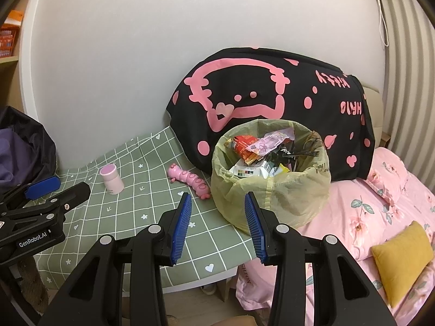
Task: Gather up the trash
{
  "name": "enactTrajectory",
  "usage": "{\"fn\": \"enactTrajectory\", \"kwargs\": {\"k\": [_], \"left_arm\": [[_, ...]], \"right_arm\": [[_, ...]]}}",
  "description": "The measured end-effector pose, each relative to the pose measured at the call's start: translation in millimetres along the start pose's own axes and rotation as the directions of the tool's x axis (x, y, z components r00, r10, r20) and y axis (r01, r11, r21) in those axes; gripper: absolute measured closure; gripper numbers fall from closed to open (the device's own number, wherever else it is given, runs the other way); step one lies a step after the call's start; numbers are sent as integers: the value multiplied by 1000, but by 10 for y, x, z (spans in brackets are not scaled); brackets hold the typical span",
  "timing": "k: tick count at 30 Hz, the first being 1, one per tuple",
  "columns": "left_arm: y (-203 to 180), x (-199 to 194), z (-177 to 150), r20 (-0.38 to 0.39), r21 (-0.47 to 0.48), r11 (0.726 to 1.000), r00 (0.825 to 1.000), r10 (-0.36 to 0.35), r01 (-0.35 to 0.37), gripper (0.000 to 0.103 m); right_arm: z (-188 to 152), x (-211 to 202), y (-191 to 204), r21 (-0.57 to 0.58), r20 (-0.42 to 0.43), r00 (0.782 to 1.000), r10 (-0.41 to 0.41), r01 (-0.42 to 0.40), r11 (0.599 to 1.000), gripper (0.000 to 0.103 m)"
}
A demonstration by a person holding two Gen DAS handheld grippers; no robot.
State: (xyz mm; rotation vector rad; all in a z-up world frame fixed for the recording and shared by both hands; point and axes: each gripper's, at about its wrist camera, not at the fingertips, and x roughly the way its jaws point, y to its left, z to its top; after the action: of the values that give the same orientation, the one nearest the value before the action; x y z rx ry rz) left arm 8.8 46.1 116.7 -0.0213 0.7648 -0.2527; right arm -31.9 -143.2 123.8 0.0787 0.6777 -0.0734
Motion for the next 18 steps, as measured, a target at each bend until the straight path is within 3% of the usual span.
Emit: {"fn": "enactTrajectory", "kwargs": {"k": [18], "left_arm": [[-60, -4, -12, -3, 10, 1000, 1000, -23, 23, 29]], "right_arm": [[-13, -29, -49, 4, 4, 1000, -8, 8, 1000, 64]]}}
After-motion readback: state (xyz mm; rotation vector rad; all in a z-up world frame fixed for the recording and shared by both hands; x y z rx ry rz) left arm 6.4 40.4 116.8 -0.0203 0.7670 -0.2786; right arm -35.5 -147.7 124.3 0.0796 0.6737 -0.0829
